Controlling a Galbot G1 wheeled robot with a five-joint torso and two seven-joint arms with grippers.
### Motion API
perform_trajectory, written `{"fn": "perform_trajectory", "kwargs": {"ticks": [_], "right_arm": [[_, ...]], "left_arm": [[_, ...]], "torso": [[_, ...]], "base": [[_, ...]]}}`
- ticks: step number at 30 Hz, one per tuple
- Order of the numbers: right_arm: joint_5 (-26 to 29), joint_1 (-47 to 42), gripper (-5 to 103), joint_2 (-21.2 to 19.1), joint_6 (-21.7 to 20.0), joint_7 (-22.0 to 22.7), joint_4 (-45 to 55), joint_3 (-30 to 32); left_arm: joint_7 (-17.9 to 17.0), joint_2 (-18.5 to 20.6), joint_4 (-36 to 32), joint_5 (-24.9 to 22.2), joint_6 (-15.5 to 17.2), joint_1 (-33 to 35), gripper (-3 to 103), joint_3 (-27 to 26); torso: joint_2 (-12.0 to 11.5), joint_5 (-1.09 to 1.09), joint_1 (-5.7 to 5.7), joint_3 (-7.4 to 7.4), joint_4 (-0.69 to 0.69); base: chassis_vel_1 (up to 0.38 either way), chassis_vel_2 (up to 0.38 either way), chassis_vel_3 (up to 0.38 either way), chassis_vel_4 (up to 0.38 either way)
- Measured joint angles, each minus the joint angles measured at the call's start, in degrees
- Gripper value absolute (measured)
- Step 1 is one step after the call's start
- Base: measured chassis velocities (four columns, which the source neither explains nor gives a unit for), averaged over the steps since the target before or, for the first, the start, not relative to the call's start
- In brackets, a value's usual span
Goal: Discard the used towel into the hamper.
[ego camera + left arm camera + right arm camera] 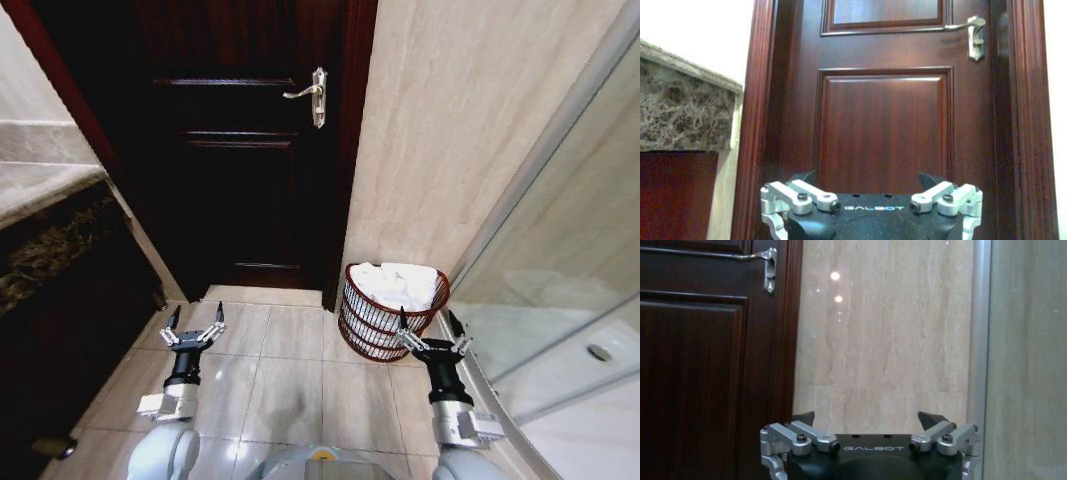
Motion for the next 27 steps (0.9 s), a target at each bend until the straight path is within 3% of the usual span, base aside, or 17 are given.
{"fn": "perform_trajectory", "kwargs": {"ticks": [10, 27], "right_arm": [[-0.15, -0.37, 100, -0.21, 0.25, 0.11, -0.04, -0.56], [-1.38, -1.34, 100, -0.9, 1.53, 1.23, -0.31, -2.72]], "left_arm": [[-0.1, 0.02, 0.41, -1.43, -2.02, -0.09, 100, -0.31], [0.49, 0.21, -0.46, -3.16, -1.15, 0.92, 100, -1.16]], "torso": [[0.0, 0.0, 0.0, 0.0, 0.0], [0.0, 0.0, -0.01, 0.0, -0.01]], "base": [[0.0, -0.002, -0.005, 0.002], [0.054, -0.053, -0.057, 0.052]]}}
